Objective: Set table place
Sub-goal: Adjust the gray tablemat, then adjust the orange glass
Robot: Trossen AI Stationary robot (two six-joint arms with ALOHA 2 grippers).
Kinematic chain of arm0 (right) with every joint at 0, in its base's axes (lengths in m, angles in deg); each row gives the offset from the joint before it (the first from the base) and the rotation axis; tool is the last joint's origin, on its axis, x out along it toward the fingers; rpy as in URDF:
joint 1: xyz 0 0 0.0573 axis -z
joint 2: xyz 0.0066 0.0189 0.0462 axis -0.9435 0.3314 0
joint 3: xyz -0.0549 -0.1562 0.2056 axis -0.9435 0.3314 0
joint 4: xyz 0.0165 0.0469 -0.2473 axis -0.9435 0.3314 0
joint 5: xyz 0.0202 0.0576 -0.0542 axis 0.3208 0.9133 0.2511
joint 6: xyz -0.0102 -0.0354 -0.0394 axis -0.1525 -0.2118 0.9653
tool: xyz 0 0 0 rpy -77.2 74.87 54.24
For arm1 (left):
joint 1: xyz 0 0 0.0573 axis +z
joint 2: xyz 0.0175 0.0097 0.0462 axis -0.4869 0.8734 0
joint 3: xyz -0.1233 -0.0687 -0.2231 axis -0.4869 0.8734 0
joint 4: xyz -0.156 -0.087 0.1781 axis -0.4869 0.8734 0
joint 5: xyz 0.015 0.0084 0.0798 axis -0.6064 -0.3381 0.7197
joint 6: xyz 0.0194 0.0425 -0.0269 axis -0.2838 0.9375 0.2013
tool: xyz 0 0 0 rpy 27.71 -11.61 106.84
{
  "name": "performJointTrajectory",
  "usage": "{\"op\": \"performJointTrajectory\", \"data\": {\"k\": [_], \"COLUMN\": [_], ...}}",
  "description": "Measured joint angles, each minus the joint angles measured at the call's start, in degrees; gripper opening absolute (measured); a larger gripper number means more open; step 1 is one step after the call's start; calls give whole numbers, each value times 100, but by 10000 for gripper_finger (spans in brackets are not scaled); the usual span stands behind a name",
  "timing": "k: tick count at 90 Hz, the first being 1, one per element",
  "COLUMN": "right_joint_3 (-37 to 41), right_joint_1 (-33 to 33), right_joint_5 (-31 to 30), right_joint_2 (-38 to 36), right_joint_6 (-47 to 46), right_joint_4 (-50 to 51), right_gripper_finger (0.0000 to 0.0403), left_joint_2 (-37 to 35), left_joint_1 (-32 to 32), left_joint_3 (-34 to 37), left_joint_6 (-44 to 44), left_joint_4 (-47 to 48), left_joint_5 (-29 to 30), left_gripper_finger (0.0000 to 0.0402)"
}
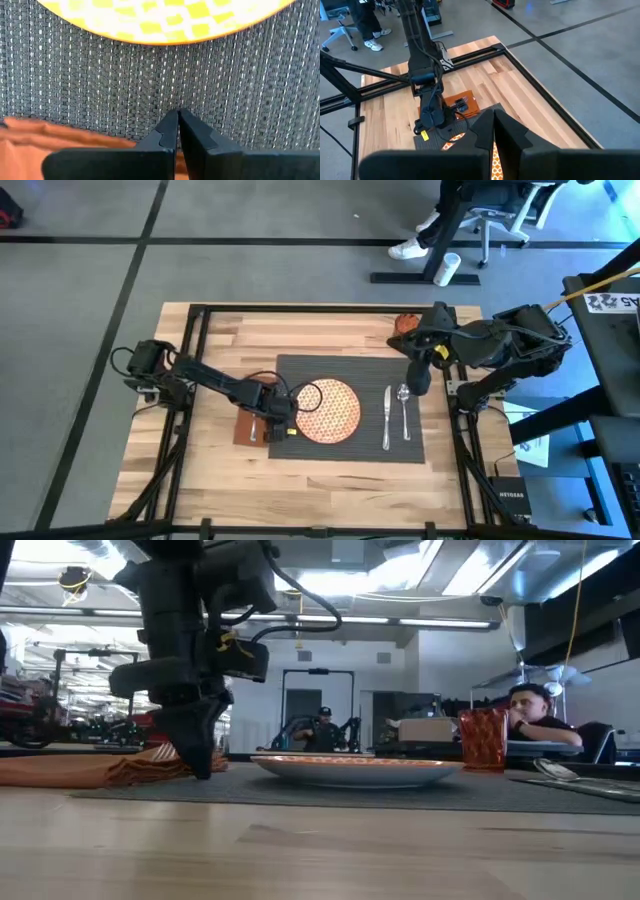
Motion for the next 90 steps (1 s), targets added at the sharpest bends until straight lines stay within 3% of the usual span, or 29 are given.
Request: {"op": "performJointTrajectory", "data": {"k": [52,90], "right_joint_3": [0,216], "right_joint_1": [32,1378], "right_joint_5": [44,514], "right_joint_2": [0,78], "right_joint_6": [-78,-19], "right_joint_4": [119,1245], "right_gripper_finger": [0,36], "left_joint_2": [-969,-2190], "left_joint_1": [-104,-101], "left_joint_3": [-88,-775], "left_joint_6": [-745,-728], "left_joint_4": [-90,-119], "left_joint_5": [31,112], "left_gripper_finger": [0,0]}}
